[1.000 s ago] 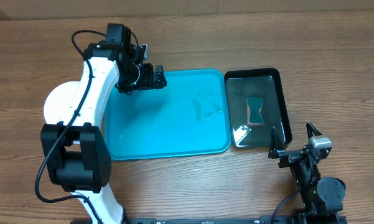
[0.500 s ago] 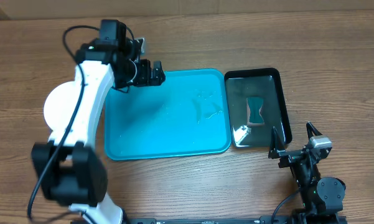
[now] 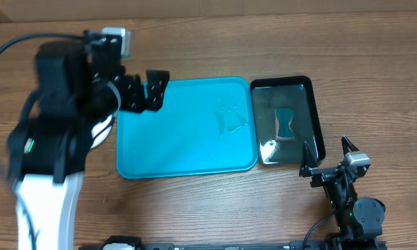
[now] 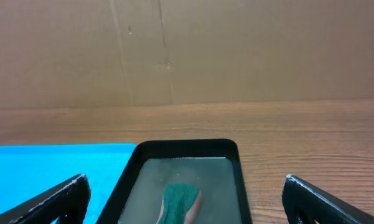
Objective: Clean dirty plates on tray and stack at the side
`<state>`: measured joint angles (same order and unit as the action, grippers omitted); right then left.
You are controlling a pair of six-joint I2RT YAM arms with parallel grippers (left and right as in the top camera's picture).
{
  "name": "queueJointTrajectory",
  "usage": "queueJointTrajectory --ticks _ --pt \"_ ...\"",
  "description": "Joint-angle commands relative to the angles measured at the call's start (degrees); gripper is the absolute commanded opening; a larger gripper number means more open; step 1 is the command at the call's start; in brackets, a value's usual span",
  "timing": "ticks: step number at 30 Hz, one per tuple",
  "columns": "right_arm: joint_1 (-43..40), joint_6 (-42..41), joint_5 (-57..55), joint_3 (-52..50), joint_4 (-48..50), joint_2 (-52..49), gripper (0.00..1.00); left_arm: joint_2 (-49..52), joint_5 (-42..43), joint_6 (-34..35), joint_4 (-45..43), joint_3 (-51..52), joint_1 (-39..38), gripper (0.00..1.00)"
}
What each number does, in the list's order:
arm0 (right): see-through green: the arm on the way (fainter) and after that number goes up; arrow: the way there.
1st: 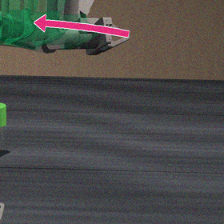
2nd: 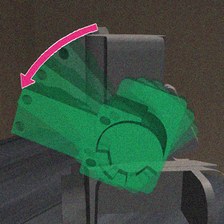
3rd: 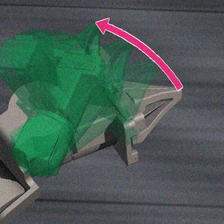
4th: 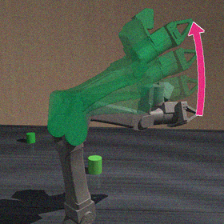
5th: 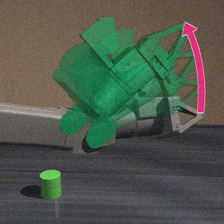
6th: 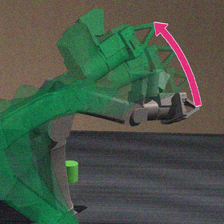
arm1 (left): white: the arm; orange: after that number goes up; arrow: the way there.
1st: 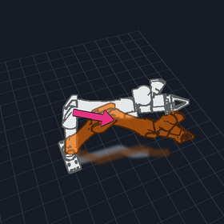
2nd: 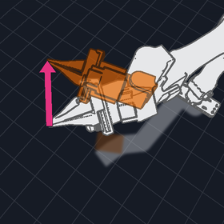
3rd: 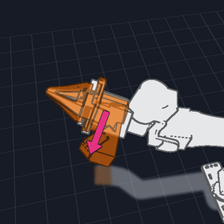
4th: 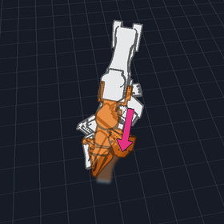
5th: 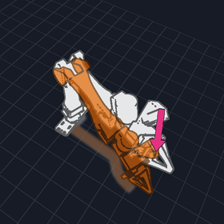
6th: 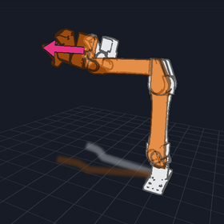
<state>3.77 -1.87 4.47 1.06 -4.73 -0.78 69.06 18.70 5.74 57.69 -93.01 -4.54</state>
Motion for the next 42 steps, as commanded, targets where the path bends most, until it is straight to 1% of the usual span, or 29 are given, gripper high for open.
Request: queueJointTrajectory --ticks 1,10,17,22,28,30,32,35,37,40,42 --pt "-0.3 0.2 -0.4 -0.6 0.3 0.6 1.00 -6.7 0.2 -1.0 0.8 -0.1 -0.2 1.00" --pt "-0.3 0.2 -0.4 -0.6 0.3 0.6 1.00 -24.1 0.2 -1.0 2.1 0.0 1.2 1.00" --pt "-0.3 0.2 -0.4 -0.6 0.3 0.6 1.00 -33.9 0.2 -1.0 2.1 1.7 1.6 1.00" --pt "-0.3 0.2 -0.4 -0.6 0.3 0.6 1.00 -41.6 0.2 -1.0 2.1 10.7 2.5 1.00" --pt "-0.3 0.2 -0.4 -0.6 0.3 0.6 1.00 -51.7 -1.7 -1.4 2.3 27.9 4.5 1.00" --pt "-0.3 0.2 -0.4 -0.6 0.3 0.6 1.00 -55.6 -2.2 -1.5 1.0 34.0 4.7 1.00" --pt "-0.3 0.2 -0.4 -0.6 0.3 0.6 1.00 -59.5 -2.2 -1.4 -2.2 39.6 4.7 1.00" --pt "-0.3 0.2 -0.4 -0.6 0.3 0.6 1.00 -65.3 -2.1 -1.2 -10.4 47.8 4.7 1.00" --pt "-0.3 0.2 -0.4 -0.6 0.3 0.6 1.00 -68.8 -2.1 -1.2 -17.8 53.0 4.7 1.00" --pt "-0.3 0.2 -0.4 -0.6 0.3 0.6 1.00 -68.4 -2.2 -1.0 -29.9 58.3 4.6 1.00" --pt "-0.3 0.2 -0.4 -0.6 0.3 0.6 1.00 -68.8 -2.2 -1.0 -40.6 62.3 4.6 1.00"
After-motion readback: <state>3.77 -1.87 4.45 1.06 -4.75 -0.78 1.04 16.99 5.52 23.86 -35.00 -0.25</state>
